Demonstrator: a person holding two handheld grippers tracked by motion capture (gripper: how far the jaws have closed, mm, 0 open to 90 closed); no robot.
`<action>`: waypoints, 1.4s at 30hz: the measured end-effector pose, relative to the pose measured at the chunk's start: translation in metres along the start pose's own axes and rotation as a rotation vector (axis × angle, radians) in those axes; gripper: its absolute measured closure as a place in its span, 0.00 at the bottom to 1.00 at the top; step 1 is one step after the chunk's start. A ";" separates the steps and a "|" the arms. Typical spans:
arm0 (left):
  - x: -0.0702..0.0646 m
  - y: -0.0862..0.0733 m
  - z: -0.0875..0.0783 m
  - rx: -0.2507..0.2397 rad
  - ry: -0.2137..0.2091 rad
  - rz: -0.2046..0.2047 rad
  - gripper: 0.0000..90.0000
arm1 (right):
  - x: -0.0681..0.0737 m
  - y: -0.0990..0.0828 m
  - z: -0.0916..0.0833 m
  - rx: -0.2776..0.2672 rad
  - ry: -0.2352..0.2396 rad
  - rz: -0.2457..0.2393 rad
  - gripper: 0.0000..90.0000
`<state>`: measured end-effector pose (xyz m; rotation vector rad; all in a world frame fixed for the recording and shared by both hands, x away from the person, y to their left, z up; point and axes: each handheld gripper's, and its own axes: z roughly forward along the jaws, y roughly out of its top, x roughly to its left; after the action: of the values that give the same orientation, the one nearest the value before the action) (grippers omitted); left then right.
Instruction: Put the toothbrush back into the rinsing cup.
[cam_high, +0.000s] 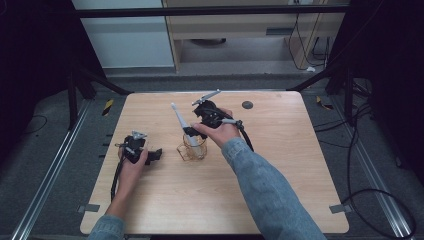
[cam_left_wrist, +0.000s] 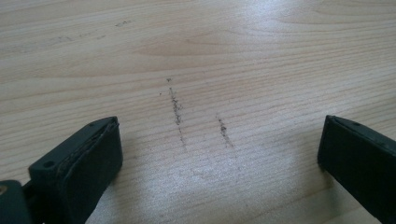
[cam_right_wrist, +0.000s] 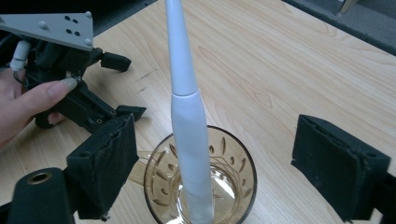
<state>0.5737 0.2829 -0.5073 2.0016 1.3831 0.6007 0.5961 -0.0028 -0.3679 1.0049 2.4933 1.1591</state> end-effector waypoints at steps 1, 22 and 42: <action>0.000 0.000 0.000 0.000 0.000 0.000 0.00 | -0.001 -0.001 -0.001 0.003 -0.005 -0.001 0.14; 0.000 0.000 0.000 0.000 0.000 0.001 0.00 | -0.026 -0.021 -0.027 -0.049 -0.110 0.017 0.10; 0.000 0.000 0.000 0.001 0.000 0.001 0.00 | -0.050 -0.042 -0.059 -0.072 -0.142 0.057 0.09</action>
<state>0.5738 0.2830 -0.5073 2.0033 1.3824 0.6011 0.5863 -0.0902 -0.3643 1.1052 2.3105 1.1424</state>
